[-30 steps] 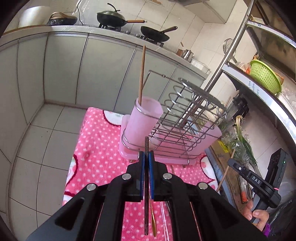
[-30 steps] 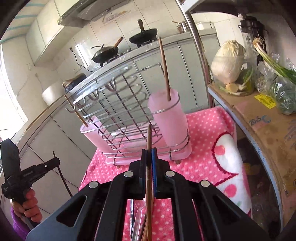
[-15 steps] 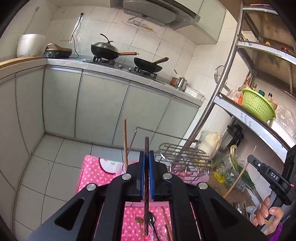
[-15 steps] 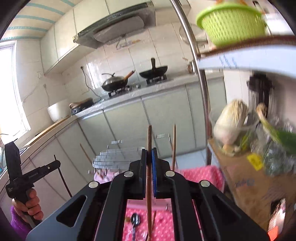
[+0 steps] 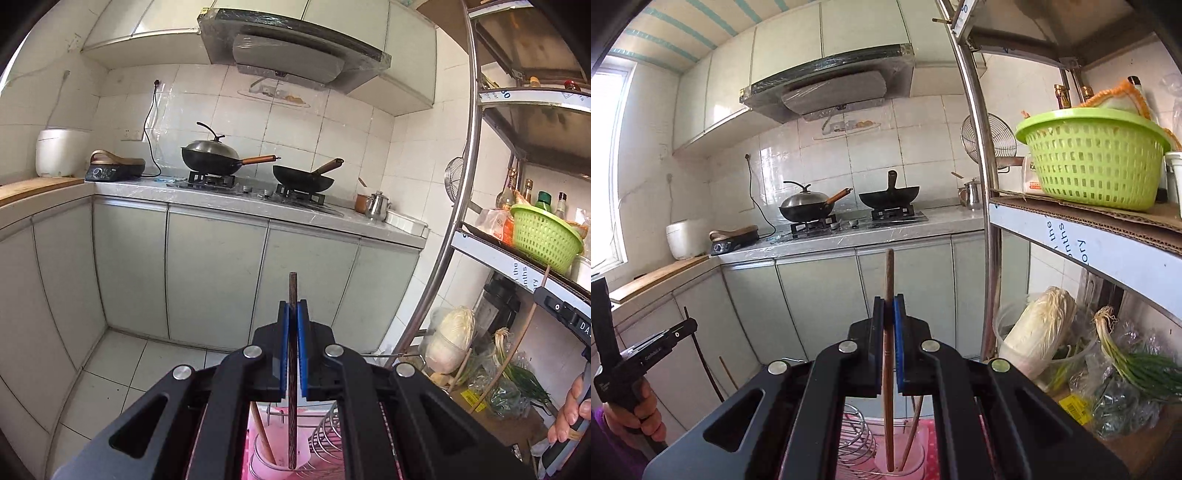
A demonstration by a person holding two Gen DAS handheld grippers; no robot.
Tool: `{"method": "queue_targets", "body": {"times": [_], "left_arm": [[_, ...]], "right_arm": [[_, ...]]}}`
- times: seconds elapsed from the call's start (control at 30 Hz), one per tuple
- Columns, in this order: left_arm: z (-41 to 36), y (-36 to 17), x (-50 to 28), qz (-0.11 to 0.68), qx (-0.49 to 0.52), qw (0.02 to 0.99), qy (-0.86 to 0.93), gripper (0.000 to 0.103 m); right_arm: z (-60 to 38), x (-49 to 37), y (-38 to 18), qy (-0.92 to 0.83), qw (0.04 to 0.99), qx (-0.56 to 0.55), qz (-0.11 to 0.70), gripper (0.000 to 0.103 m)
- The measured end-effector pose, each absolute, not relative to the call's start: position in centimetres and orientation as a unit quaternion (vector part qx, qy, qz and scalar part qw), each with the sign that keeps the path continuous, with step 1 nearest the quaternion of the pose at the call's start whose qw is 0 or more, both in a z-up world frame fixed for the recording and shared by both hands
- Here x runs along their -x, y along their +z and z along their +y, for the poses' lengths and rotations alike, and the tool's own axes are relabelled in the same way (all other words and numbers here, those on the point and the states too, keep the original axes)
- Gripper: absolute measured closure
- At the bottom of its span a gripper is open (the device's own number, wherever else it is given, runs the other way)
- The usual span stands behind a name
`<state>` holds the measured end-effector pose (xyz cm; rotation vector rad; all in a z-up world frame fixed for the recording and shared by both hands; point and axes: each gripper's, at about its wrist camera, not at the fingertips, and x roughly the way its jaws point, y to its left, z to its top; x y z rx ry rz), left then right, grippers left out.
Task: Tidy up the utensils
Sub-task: 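Lower the chopstick into the pink cup and open the right gripper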
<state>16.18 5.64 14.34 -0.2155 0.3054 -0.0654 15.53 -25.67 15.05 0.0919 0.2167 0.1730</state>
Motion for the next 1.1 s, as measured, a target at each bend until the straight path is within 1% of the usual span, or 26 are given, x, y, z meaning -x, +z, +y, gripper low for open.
{"method": "queue_targets", "body": {"times": [0.07, 0.27, 0.67, 0.77, 0.9, 0.93, 0.97, 1.0, 1.03, 1.07, 1.1], "left_arm": [[5.6, 13.6, -17.3, 0.155, 0.109, 0.982, -0.029, 0.099], [5.6, 10.6, -19.3, 0.183, 0.107, 0.977, -0.024, 0.099], [4.7, 3.0, -19.8, 0.278, 0.106, 0.954, -0.032, 0.099], [4.4, 1.9, -20.1, 0.293, 0.102, 0.950, -0.034, 0.099], [4.4, 1.6, -20.7, 0.310, 0.101, 0.945, -0.032, 0.097], [4.5, 1.8, -20.7, 0.309, 0.105, 0.945, -0.034, 0.096], [4.7, 2.2, -20.6, 0.308, 0.107, 0.945, -0.034, 0.096], [4.8, 2.6, -20.4, 0.303, 0.108, 0.946, -0.035, 0.094], [4.9, 3.1, -20.2, 0.298, 0.107, 0.948, -0.037, 0.091], [4.9, 3.6, -19.9, 0.292, 0.103, 0.950, -0.037, 0.090], [5.0, 4.2, -19.6, 0.285, 0.099, 0.953, -0.037, 0.088]], "right_arm": [[-25.5, -16.5, 14.5, 0.080, 0.990, -0.037, 0.109, 0.098], [-25.8, -19.2, 11.6, 0.080, 0.985, -0.055, 0.145, 0.098], [-26.2, -20.0, 4.0, 0.091, 0.964, -0.090, 0.234, 0.097], [-26.3, -19.6, 3.7, 0.091, 0.964, -0.093, 0.232, 0.097], [-26.0, -20.3, 4.1, 0.099, 0.957, -0.090, 0.256, 0.097], [-25.9, -20.6, 4.3, 0.104, 0.955, -0.087, 0.264, 0.093], [-25.8, -20.8, 4.4, 0.107, 0.954, -0.085, 0.269, 0.083], [-25.8, -20.9, 4.7, 0.106, 0.953, -0.082, 0.271, 0.077], [-25.8, -20.7, 4.9, 0.107, 0.954, -0.080, 0.268, 0.069], [-25.8, -20.5, 5.1, 0.108, 0.955, -0.077, 0.264, 0.066], [-25.7, -20.2, 5.5, 0.109, 0.957, -0.072, 0.259, 0.065]]}}
